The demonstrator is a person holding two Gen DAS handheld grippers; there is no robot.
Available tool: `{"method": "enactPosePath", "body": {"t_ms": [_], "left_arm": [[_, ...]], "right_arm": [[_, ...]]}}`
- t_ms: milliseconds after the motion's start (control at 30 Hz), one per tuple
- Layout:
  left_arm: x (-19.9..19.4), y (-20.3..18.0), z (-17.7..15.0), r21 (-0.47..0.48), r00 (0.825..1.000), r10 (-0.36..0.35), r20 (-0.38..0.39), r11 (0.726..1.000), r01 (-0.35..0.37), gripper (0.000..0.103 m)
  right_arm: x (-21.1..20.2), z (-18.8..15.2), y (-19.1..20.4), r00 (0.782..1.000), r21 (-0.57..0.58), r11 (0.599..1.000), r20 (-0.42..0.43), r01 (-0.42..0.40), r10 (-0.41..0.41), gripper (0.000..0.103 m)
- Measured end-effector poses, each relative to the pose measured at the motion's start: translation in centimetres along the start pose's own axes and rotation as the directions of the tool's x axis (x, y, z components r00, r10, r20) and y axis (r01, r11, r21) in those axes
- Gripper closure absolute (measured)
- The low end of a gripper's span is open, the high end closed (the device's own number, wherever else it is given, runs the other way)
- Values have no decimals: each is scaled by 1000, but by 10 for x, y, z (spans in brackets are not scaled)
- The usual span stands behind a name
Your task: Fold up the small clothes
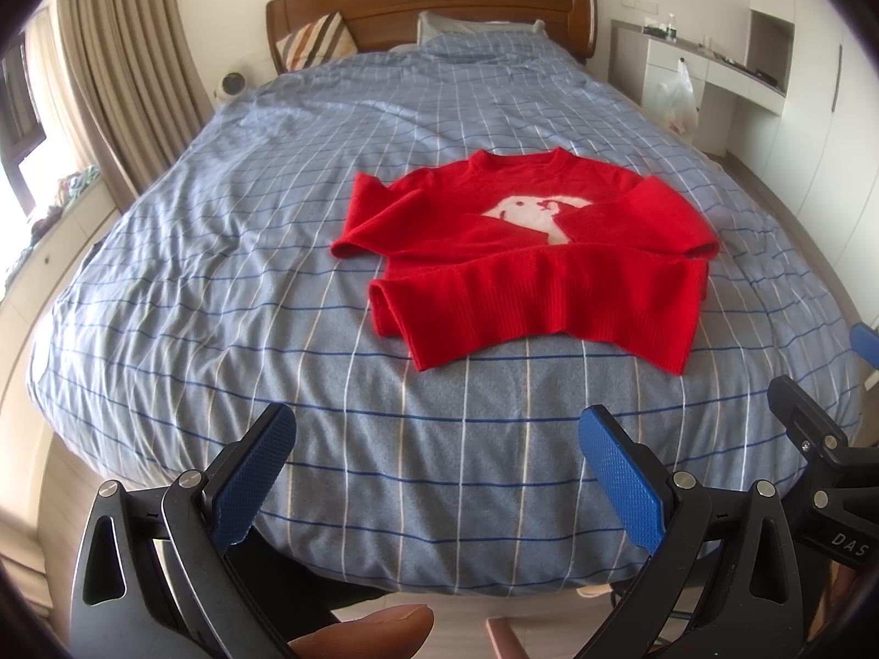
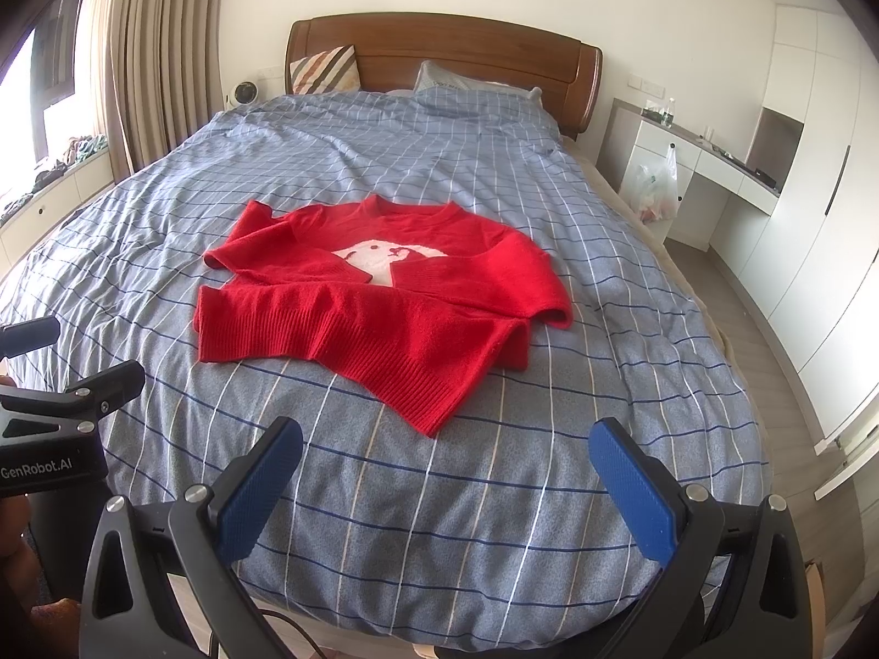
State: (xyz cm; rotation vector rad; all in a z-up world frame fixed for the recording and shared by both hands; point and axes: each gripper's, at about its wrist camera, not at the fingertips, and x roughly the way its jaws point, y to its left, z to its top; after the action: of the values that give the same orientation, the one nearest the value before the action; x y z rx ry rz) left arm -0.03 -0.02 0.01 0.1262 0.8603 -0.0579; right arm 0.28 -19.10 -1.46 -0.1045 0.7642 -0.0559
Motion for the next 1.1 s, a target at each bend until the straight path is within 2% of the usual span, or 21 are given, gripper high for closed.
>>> {"method": "enactPosePath", "body": {"t_ms": [567, 1100], "left_arm": [[-4, -3, 0, -6, 1000, -2, 7, 1000, 2, 0], [7, -2, -5, 0, 1000, -5, -27, 1000, 5, 0]], "right_arm": [[2, -3, -2, 1000, -11, 1000, -8, 26, -26, 0], [6, -3, -5, 998, -12, 999, -33, 46, -47, 0]]}}
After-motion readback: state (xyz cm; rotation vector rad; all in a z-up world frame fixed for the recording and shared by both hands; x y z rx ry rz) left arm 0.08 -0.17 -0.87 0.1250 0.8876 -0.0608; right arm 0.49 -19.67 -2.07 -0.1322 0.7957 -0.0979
